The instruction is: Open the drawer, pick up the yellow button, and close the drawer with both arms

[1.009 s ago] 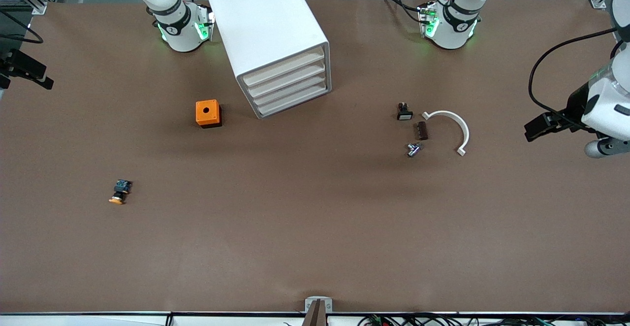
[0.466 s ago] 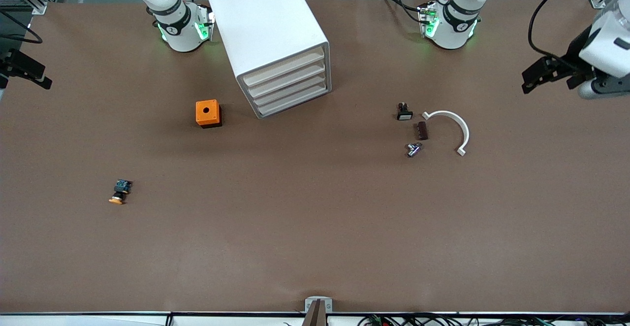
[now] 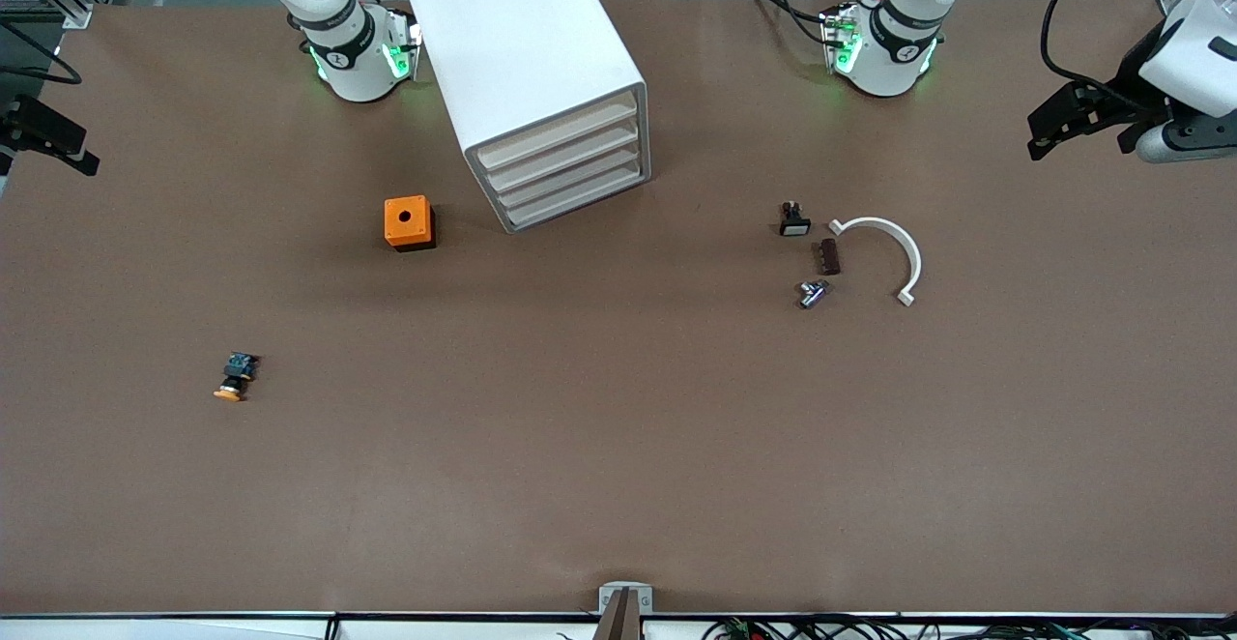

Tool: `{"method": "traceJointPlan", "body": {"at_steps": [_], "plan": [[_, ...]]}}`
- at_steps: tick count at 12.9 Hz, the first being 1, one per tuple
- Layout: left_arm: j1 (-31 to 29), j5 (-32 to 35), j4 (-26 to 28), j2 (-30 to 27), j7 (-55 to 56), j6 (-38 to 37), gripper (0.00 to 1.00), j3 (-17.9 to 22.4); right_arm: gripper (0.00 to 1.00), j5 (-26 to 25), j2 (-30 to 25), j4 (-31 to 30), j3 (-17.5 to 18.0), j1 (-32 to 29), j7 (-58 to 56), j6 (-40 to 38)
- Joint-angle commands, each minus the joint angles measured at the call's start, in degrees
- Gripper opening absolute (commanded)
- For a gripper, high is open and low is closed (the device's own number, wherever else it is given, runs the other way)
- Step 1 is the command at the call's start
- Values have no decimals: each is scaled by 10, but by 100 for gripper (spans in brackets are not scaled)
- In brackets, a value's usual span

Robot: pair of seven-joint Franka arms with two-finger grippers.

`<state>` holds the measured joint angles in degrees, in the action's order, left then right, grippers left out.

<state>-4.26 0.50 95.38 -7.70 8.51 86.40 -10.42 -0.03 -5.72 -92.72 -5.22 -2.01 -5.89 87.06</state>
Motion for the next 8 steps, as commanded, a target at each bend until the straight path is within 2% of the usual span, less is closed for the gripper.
{"method": "traceJointPlan", "body": {"at_steps": [1,6,8], "plan": [[4,-1,0,-6,-4,-20,100,8,100,-5,-9,0,6,-16,-6,3],[0,0,-5,-2,-11,-30,100,8,100,-4,-7,3,6,-22,-6,3],[0,-1,-5,-4,-13,-28,100,8,100,-5,-7,3,27,-36,-6,2]]}}
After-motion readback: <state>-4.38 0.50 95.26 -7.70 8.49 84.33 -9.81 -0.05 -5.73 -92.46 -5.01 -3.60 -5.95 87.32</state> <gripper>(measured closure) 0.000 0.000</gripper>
